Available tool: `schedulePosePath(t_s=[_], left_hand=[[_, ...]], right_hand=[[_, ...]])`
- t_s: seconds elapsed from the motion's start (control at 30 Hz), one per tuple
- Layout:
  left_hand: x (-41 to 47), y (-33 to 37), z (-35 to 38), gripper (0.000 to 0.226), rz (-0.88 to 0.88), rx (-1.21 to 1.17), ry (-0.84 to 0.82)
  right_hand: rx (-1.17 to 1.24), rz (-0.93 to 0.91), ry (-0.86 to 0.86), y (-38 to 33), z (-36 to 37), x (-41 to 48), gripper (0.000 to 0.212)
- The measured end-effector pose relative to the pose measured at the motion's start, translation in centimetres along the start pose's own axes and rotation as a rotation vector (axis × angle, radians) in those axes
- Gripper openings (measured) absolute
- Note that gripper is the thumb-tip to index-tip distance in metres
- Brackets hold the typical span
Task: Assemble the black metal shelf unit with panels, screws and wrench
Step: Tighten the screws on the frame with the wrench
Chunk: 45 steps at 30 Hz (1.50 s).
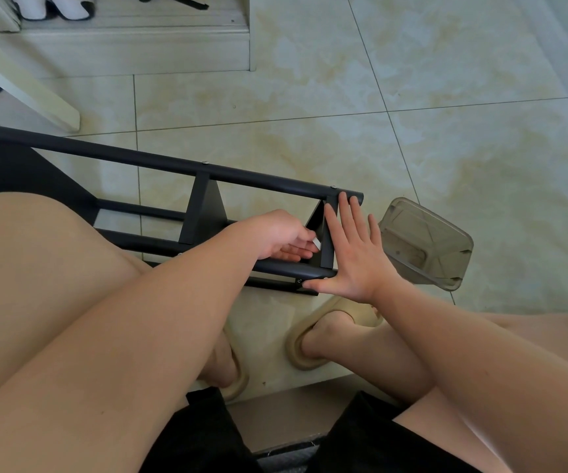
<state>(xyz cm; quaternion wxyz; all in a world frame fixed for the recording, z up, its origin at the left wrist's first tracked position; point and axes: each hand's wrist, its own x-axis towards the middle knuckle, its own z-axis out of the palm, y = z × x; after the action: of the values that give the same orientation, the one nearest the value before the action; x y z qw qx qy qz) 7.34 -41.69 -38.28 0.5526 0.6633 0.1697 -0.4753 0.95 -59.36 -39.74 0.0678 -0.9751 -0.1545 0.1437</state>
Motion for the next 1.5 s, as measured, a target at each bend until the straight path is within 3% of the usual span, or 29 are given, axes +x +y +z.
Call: schedulePosePath(t_s=[0.4, 1.17, 1.5], left_hand=[[-0.5, -0.1, -0.4, 0.010, 0.024, 0.140, -0.047], [-0.3, -0.6, -1.4, 0.025, 0.193, 0.758, -0.126], [-0.5, 0.2, -1.5, 0.010, 0.210, 0.910, -0.167]], right_hand=[[0.010, 0.002, -0.007, -0.3, 0.0, -0.3, 0.137], [0.013, -0.005, 0.002, -0.2, -0.1, -0.2, 0.135], [0.005, 0.006, -0.010, -0.1, -0.1, -0.1, 0.136]])
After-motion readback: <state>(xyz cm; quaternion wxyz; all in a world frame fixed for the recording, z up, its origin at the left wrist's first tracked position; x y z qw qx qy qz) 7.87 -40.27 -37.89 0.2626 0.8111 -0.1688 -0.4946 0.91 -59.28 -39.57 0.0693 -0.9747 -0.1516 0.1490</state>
